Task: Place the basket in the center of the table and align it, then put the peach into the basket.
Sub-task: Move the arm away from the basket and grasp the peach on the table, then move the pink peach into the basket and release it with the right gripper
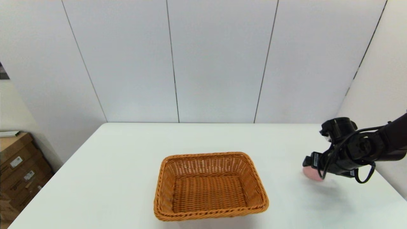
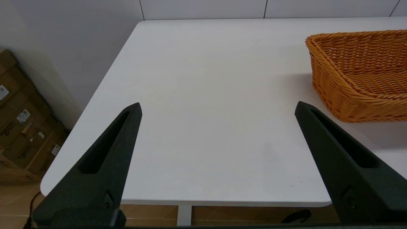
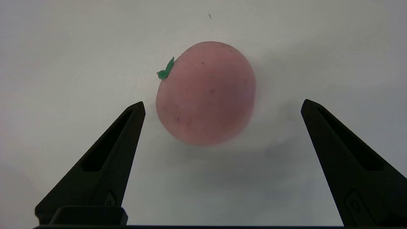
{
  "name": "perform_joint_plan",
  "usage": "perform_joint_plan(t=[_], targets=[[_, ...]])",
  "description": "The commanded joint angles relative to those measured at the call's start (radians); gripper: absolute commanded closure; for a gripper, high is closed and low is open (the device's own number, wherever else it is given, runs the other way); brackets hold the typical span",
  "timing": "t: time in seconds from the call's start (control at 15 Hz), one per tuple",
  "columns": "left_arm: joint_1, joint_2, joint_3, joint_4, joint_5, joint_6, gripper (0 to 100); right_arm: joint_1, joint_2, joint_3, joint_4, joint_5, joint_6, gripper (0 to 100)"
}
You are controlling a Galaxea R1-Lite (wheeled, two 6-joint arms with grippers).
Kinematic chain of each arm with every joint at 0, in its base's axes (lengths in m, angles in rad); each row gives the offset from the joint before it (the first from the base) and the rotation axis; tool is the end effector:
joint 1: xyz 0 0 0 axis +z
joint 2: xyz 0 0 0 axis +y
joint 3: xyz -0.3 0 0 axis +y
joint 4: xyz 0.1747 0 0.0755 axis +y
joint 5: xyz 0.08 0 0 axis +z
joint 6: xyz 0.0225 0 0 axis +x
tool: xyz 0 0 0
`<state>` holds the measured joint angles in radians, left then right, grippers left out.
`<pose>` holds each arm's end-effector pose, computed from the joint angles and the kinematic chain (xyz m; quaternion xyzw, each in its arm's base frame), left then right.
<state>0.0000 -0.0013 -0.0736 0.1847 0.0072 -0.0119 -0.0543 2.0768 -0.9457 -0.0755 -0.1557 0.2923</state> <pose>-0.0296 0.0002 0.0767 -0.0057 0.0548 0.0039 0.9985 0.3378 -0.0219 0.0475 0.0999 0.4844 -0.1628 0.8537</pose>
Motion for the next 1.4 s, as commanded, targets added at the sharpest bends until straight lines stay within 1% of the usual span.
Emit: perform_joint_plan(t=[0.07, 0.13, 0.27, 0.73, 0.8, 0.87, 0.93, 1.07, 1.13, 1.2, 1.27, 1.33, 1.4], targets=[[0.000, 0.000, 0.000, 0.001, -0.001, 0.000, 0, 0.007, 0.049, -0.008, -0.003, 0.002, 0.005, 100], [0.000, 0.000, 0.000, 0.001, 0.000, 0.000, 0, 0.007, 0.054, -0.016, -0.003, 0.007, 0.007, 100], [0.000, 0.000, 0.000, 0.001, 0.000, 0.000, 0, 0.008, 0.062, -0.025, -0.003, 0.008, 0.033, 100], [0.000, 0.000, 0.000, 0.001, 0.000, 0.000, 0, 0.004, 0.029, -0.027, -0.003, 0.013, 0.036, 100], [0.000, 0.000, 0.000, 0.002, 0.000, 0.000, 0, 0.001, 0.009, -0.027, -0.003, 0.033, 0.037, 100], [0.000, 0.000, 0.000, 0.002, 0.000, 0.000, 0, 0.001, -0.018, -0.025, 0.002, 0.074, 0.045, 100], [0.000, 0.000, 0.000, 0.002, 0.000, 0.000, 0, 0.001, -0.049, -0.025, 0.011, 0.099, 0.062, 100], [0.000, 0.000, 0.000, 0.002, 0.002, 0.000, 0, 0.007, -0.118, -0.025, 0.025, 0.104, 0.068, 100], [-0.002, 0.000, 0.000, 0.002, 0.005, 0.000, 0, 0.013, -0.158, -0.025, 0.053, 0.104, 0.067, 100], [0.000, 0.000, 0.000, 0.002, 0.010, 0.000, 0, 0.019, -0.211, -0.025, 0.106, 0.107, 0.065, 100], [0.000, 0.000, 0.000, 0.002, 0.010, 0.000, 0, 0.039, -0.265, -0.025, 0.152, 0.120, 0.067, 100], [0.000, 0.000, 0.000, 0.002, 0.011, 0.000, 0, 0.065, -0.320, -0.025, 0.189, 0.150, 0.068, 100], [0.000, 0.000, 0.000, 0.002, 0.017, -0.003, 0, 0.108, -0.394, -0.025, 0.247, 0.162, 0.070, 100]])
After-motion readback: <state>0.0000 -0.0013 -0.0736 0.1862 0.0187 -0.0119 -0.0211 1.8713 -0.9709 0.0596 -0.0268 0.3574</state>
